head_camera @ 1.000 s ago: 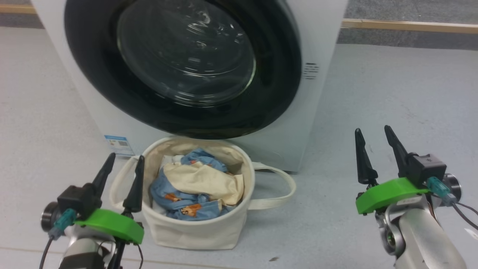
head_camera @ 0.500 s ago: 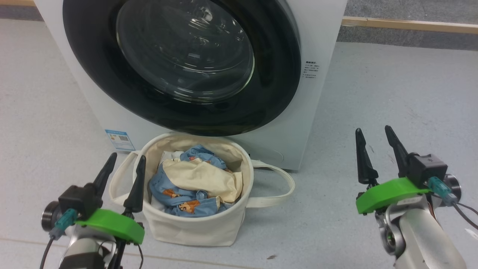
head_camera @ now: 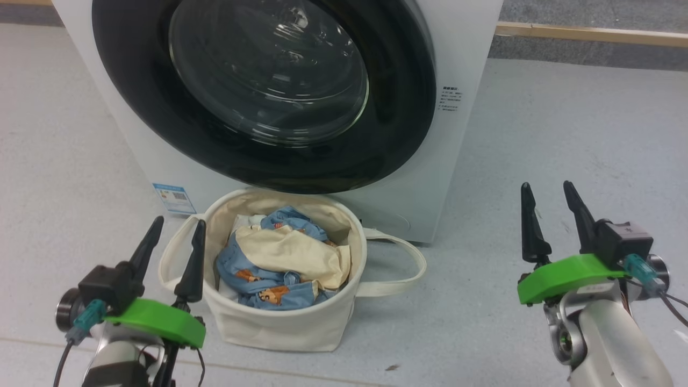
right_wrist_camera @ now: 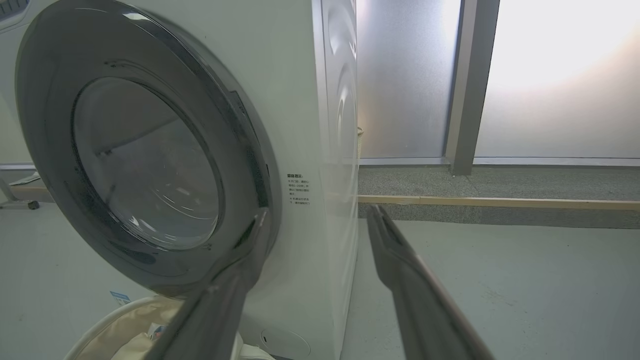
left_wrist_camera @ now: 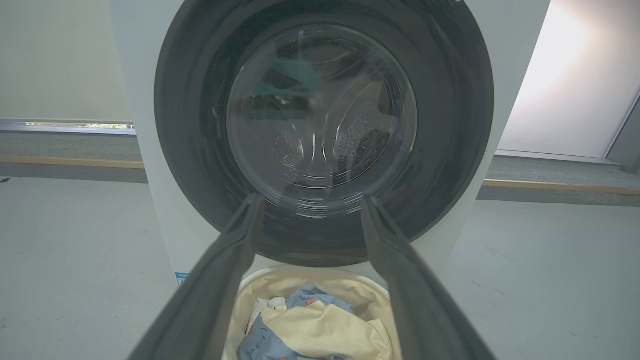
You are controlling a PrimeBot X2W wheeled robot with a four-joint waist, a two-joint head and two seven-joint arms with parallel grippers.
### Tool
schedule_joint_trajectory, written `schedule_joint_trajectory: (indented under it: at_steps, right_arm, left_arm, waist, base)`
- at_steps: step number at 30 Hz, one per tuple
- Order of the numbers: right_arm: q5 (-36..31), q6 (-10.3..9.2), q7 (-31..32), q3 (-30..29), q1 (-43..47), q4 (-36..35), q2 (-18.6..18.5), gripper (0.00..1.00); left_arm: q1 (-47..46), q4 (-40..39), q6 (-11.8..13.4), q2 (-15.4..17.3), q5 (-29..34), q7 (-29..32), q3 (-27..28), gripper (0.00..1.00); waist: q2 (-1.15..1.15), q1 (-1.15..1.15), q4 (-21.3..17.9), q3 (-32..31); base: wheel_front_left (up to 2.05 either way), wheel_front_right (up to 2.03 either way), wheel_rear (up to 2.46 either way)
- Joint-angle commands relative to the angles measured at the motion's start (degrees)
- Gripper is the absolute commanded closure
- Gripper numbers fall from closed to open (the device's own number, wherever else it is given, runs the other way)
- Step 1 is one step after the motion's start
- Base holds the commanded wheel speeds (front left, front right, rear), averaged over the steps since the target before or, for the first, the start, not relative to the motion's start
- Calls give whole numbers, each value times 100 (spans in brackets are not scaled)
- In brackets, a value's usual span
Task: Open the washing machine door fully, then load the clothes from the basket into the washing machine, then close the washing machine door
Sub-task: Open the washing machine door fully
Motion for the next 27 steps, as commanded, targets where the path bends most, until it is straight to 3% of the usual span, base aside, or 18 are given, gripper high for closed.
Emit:
schedule_joint_trajectory:
  at_steps: [1,10,19,20,22,23,27]
  right_arm:
    - [-37,0,-71,45,-116,-160,26,0]
    - [131,0,-71,-254,-330,-95,92,0]
    - [466,0,-71,-672,-902,-55,142,0]
    - [675,0,-71,-774,-1069,-6,137,22]
    - [1134,0,-71,-860,-1251,65,179,94]
    - [1570,0,-71,-912,-1351,97,222,100]
    - [3268,0,-31,-864,-1760,389,110,100]
  left_arm:
    - [-164,-237,-32,96,27,-69,227,0]
    - [-153,-534,-32,-114,-308,-69,407,0]
    - [-266,-657,-31,-134,-77,-69,321,0]
    - [-330,-694,-31,-153,-60,-69,313,0]
    - [-386,-705,-31,-162,-50,-69,292,0]
    - [-408,-705,-31,-162,-48,-69,285,0]
    - [-475,-696,-31,-150,-45,-69,271,0]
  waist:
    - [0,0,14,26]
    - [0,0,134,349]
    - [0,0,387,968]
    - [0,0,462,1095]
    - [0,0,541,1203]
    - [0,0,570,1246]
    - [0,0,669,1375]
  base:
    - [0,0,0]
    - [0,0,0]
    - [0,0,0]
    - [0,0,0]
    - [0,0,0]
    - [0,0,0]
    - [0,0,0]
